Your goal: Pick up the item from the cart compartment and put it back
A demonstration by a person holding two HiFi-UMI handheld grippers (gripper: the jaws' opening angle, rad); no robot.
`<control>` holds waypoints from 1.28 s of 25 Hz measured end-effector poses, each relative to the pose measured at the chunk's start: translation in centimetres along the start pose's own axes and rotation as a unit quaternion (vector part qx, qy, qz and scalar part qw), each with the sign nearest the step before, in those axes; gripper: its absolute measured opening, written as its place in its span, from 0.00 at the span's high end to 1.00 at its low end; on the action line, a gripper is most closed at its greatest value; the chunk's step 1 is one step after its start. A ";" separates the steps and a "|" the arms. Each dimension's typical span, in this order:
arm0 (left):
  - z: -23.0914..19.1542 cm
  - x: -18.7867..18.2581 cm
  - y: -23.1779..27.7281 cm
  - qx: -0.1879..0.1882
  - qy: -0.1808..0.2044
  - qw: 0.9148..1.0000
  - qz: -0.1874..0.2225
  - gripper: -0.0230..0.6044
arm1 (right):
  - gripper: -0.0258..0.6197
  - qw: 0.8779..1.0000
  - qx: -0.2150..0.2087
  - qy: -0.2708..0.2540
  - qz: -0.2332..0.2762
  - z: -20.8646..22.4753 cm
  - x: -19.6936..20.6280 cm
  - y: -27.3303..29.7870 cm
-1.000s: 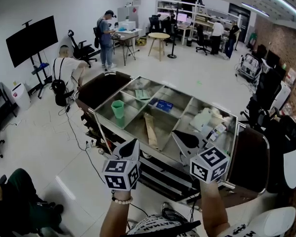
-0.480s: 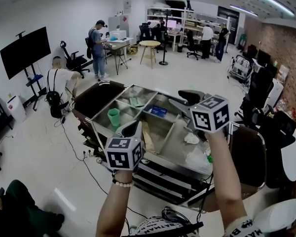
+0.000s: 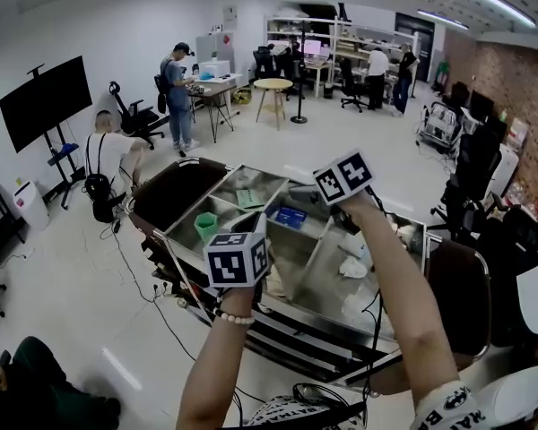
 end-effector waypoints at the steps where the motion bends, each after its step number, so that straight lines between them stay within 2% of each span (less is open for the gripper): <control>1: -0.3 0.3 0.5 -0.001 -0.002 1.000 -0.005 0.96 | 0.38 1.000 -0.002 0.003 -0.016 0.7 0.7 1.1; 9: -2.3 3.3 4.6 -0.017 -0.030 0.997 -0.063 0.96 | 0.38 0.992 -0.031 0.028 -0.121 4.1 5.0 8.2; 13: -2.6 4.6 6.1 -0.015 -0.035 0.995 -0.089 0.96 | 0.38 0.983 -0.036 0.041 -0.173 5.3 8.1 11.4; 15: -3.0 5.1 6.8 -0.017 -0.036 0.995 -0.095 0.96 | 0.34 0.979 -0.039 0.044 -0.198 5.8 9.7 13.3; 20: -3.7 7.3 7.5 -0.022 -0.051 0.992 -0.111 0.96 | 0.32 0.966 -0.048 0.034 -0.251 6.2 13.8 17.4; 26: -4.1 8.8 7.4 -0.029 -0.068 0.991 -0.114 0.96 | 0.29 0.958 -0.067 0.021 -0.279 5.9 16.2 20.3; 32: -4.7 9.1 6.9 -0.039 -0.066 0.990 -0.115 0.96 | 0.26 0.951 -0.062 -0.004 -0.304 6.3 18.2 21.9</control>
Point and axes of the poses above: the fingertips, and each gripper's own axes: y forward along the fingers, z to its right, x out of its underside, the point moved 2 cm from there along -y, backward along the fingers, and after that the axes turned 7 degrees about z, right-handed, at the moved point
